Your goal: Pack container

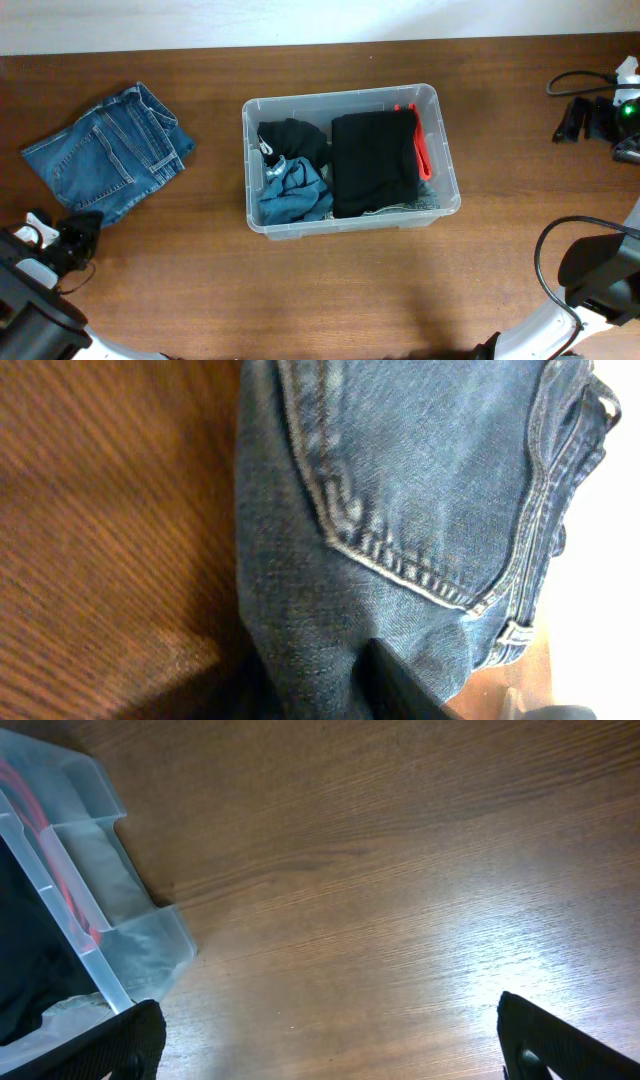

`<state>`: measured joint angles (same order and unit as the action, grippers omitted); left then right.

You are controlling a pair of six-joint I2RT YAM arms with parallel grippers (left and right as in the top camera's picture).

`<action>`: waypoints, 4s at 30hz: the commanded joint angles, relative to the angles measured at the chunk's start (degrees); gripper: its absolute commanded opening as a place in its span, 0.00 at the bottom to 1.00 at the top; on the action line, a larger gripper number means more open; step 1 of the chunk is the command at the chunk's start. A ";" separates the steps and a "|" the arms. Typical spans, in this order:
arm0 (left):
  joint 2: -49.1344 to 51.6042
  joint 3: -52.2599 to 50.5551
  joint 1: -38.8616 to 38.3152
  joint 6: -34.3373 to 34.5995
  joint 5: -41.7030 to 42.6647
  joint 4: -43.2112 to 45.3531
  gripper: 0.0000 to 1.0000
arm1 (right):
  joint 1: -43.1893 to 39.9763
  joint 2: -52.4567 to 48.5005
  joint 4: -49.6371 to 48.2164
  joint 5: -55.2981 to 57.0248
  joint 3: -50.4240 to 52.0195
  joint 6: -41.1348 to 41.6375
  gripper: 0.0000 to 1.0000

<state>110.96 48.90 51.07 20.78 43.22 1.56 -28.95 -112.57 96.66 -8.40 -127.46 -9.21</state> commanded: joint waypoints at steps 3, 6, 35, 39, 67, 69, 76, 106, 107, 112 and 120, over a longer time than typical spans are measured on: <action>4.28 -1.95 -1.31 6.27 9.90 0.79 0.05 | 0.04 0.46 0.00 0.28 -0.11 0.02 0.98; 0.81 -1.31 -1.31 8.57 9.75 -1.64 0.02 | 0.04 0.46 0.00 0.28 -0.11 0.02 0.98; -21.64 -2.08 -16.41 4.31 -28.09 -26.62 0.01 | 0.04 0.46 0.00 0.28 -0.11 0.02 0.98; -17.75 -2.08 -16.41 2.45 -28.24 -24.11 0.01 | 0.04 0.46 0.00 0.28 -0.11 0.02 0.98; -15.85 -1.44 -12.37 3.10 -20.70 -33.73 0.70 | 0.04 0.46 0.00 0.28 -0.11 0.02 0.98; -15.85 -1.44 -9.97 3.06 -20.68 -34.49 0.69 | 0.04 0.46 0.00 0.28 -0.11 0.02 0.98; -15.85 -3.50 -5.90 -0.96 -20.46 -30.10 0.70 | 0.04 0.46 0.00 0.28 -0.11 0.02 0.98; -8.68 -9.88 -5.84 11.15 -8.55 -11.26 0.96 | 0.04 0.46 0.00 0.28 -0.11 0.02 0.99; -7.80 -9.88 -5.84 11.15 -7.56 -10.40 0.96 | 0.04 0.46 0.00 0.28 -0.11 0.02 0.98; -4.55 -9.88 -5.84 11.56 -4.79 -7.78 0.95 | 0.04 0.46 0.00 0.28 -0.11 0.02 0.98; -4.55 -9.88 -5.84 11.52 -4.85 -7.98 0.40 | 0.04 0.46 0.00 0.28 -0.11 0.02 0.98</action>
<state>103.02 41.82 46.00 32.47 43.90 -4.67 -28.95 -112.57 96.66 -8.40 -127.46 -9.19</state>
